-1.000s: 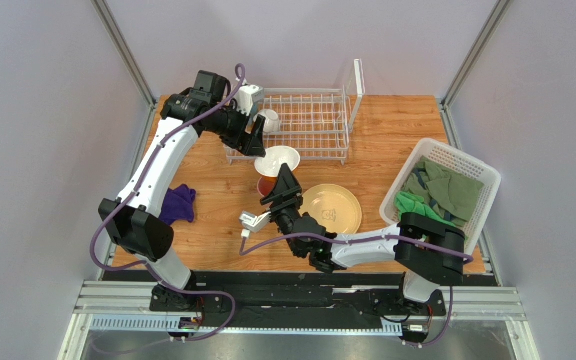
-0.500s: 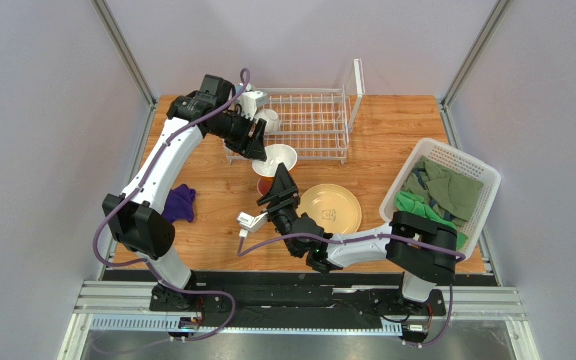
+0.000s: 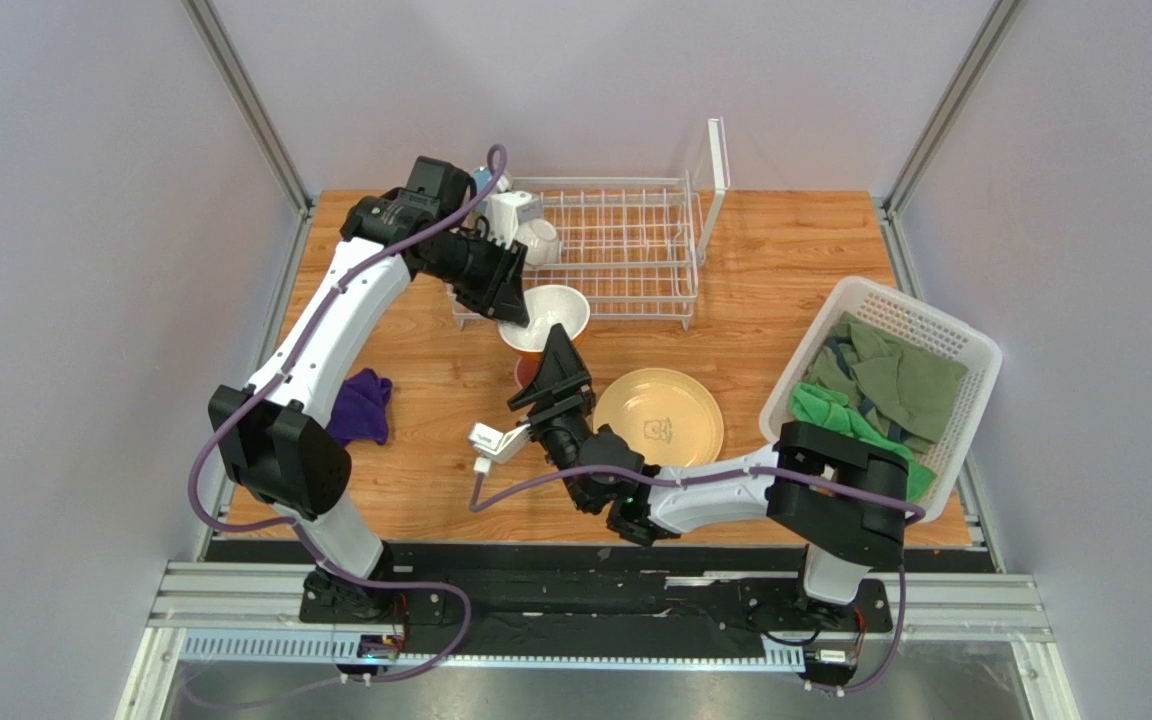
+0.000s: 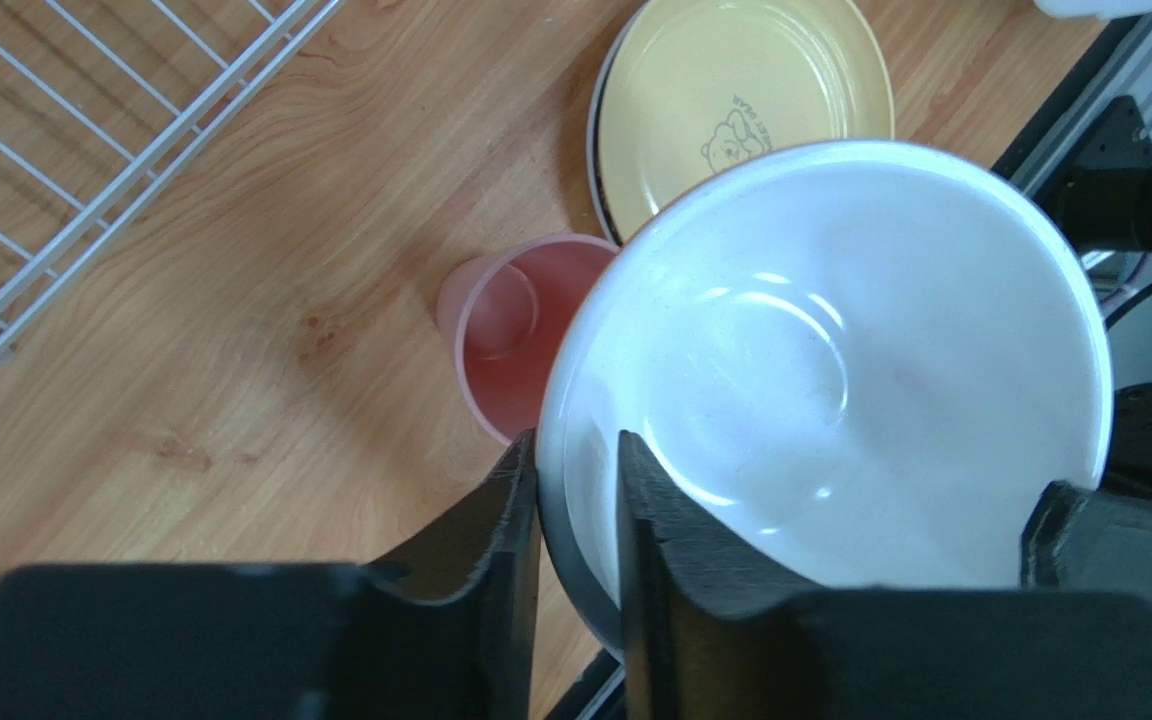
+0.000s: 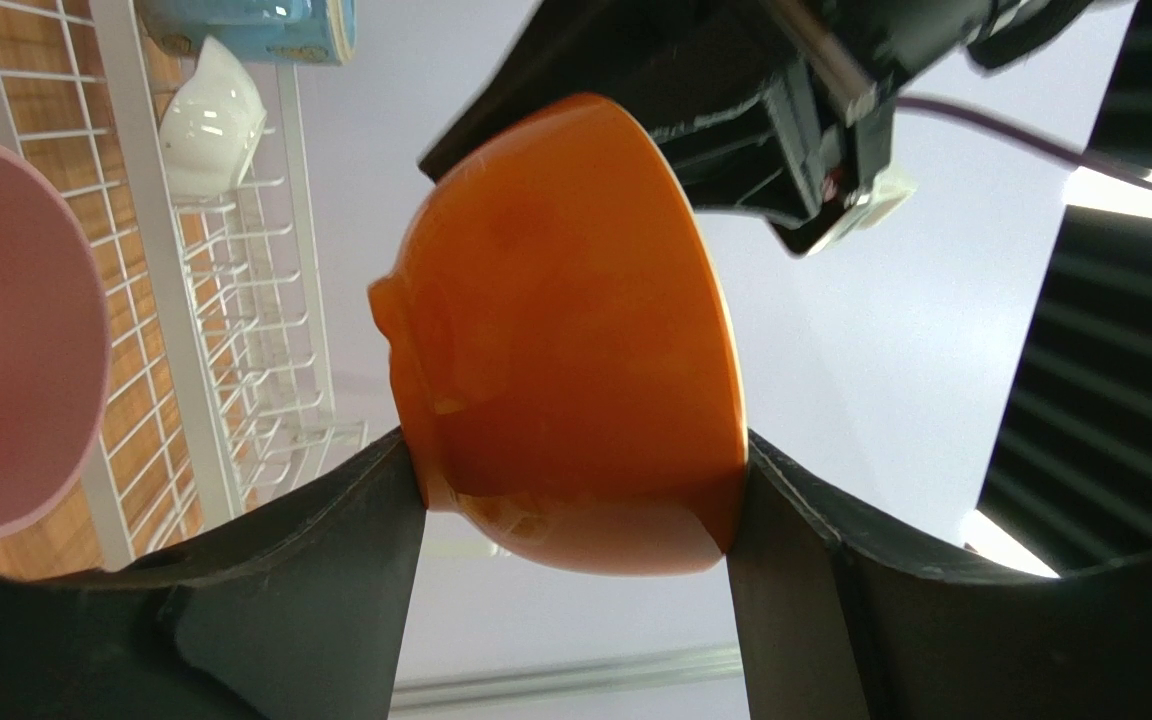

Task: Unload the mixed dishes from the dish rack
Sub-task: Place the bowl at the center of the board.

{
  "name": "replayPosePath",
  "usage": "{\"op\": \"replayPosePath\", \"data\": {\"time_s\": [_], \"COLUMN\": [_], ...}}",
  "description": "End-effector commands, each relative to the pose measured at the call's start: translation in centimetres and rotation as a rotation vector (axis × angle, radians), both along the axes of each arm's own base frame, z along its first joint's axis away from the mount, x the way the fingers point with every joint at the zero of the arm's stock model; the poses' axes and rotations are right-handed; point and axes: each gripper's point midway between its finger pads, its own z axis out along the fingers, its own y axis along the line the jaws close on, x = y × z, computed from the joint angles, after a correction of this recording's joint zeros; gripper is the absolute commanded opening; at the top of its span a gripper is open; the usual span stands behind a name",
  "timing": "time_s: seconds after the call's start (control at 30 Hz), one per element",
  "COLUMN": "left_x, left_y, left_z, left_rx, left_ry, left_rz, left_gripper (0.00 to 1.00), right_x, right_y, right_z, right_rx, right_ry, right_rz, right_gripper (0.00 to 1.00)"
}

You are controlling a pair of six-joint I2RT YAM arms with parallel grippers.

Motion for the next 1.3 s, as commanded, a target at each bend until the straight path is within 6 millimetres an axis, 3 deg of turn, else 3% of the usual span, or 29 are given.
{"op": "replayPosePath", "data": {"time_s": [0.0,0.03,0.37,0.57,0.67,1.27], "left_x": [-0.9,-0.9,-1.1,-1.1,-1.0,-0.3], "left_y": [-0.4,-0.4,-0.3,-0.2,0.0,1.1], "left_z": [0.8,0.9,1.8,3.4,4.2,7.8], "left_rx": [-0.028,-0.030,-0.041,-0.053,-0.063,-0.124], "left_ry": [-0.011,-0.014,-0.038,-0.078,-0.090,-0.165], "left_rz": [-0.041,-0.040,-0.043,-0.038,-0.031,0.011], "left_gripper": [0.05,0.00,0.00,0.00,0.00,0.00], "right_x": [-0.6,-0.5,-0.2,-0.1,-0.1,-0.1], "right_y": [-1.5,-1.6,-2.2,-2.5,-2.7,-3.0], "right_z": [5.2,5.1,4.4,3.9,3.7,2.4], "right_rx": [0.277,0.275,0.288,0.288,0.290,0.272], "right_ry": [-0.093,-0.091,-0.034,-0.002,0.011,0.036], "right_rz": [-0.006,-0.009,-0.020,-0.028,-0.032,-0.038], "right_gripper": [0.00,0.02,0.36,0.70,0.82,0.92]}}
